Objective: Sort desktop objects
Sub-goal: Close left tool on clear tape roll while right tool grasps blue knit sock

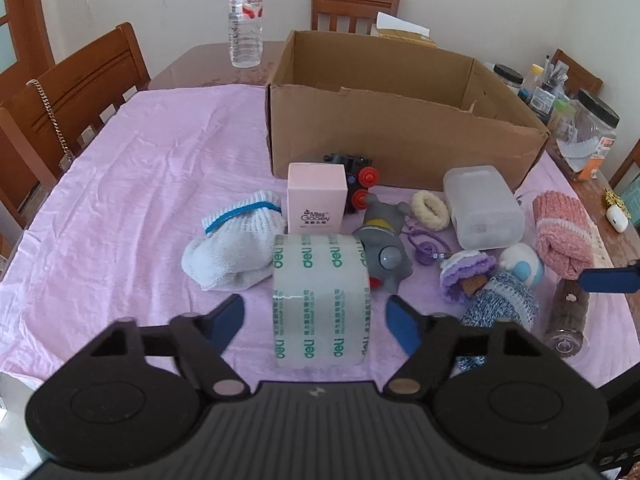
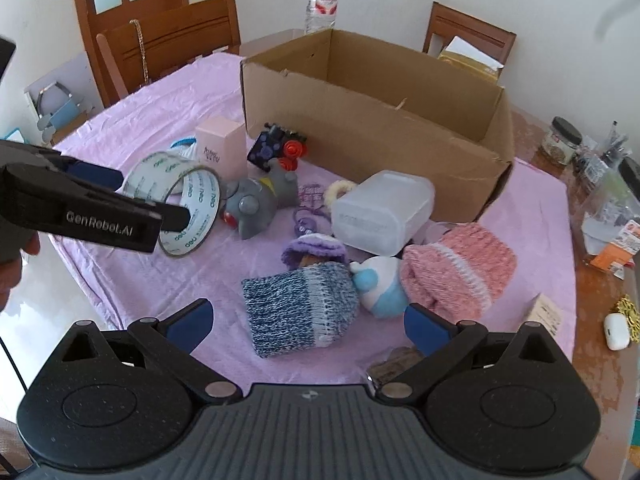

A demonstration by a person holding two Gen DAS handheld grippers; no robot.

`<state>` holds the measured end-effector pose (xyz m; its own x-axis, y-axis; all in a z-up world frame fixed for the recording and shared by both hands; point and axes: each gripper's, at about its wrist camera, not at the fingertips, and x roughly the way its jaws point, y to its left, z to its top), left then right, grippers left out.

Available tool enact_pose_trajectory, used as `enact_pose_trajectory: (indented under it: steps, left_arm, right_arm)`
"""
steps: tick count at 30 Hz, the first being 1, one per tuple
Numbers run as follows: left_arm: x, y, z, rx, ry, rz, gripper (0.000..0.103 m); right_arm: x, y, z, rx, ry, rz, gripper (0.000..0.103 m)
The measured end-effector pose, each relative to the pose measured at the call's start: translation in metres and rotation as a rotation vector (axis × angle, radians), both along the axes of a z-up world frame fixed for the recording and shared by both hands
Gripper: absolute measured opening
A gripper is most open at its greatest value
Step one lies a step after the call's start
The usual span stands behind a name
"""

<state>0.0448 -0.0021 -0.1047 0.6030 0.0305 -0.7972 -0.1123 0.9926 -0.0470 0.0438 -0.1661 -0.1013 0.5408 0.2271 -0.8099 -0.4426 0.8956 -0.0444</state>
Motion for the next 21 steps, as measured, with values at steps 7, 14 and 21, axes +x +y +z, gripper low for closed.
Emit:
enact_pose_trajectory:
  steps: [7,14,21]
  left_arm:
    - [0.004,0.003,-0.002,-0.007,0.002,-0.015,0.048]
    - [0.004,0.005,-0.001,-0.005,0.013,-0.048,0.047]
    - [0.004,0.011,0.004,0.000,0.026,-0.106,0.047]
  right_arm:
    - [0.013,0.010,-0.021,-0.041,0.034,-0.001,0.103]
    - [0.021,0.014,-0.038,-0.043,0.064,-0.016,0.099]
    - [0.030,0.018,-0.047,-0.070,0.085,-0.038,0.079]
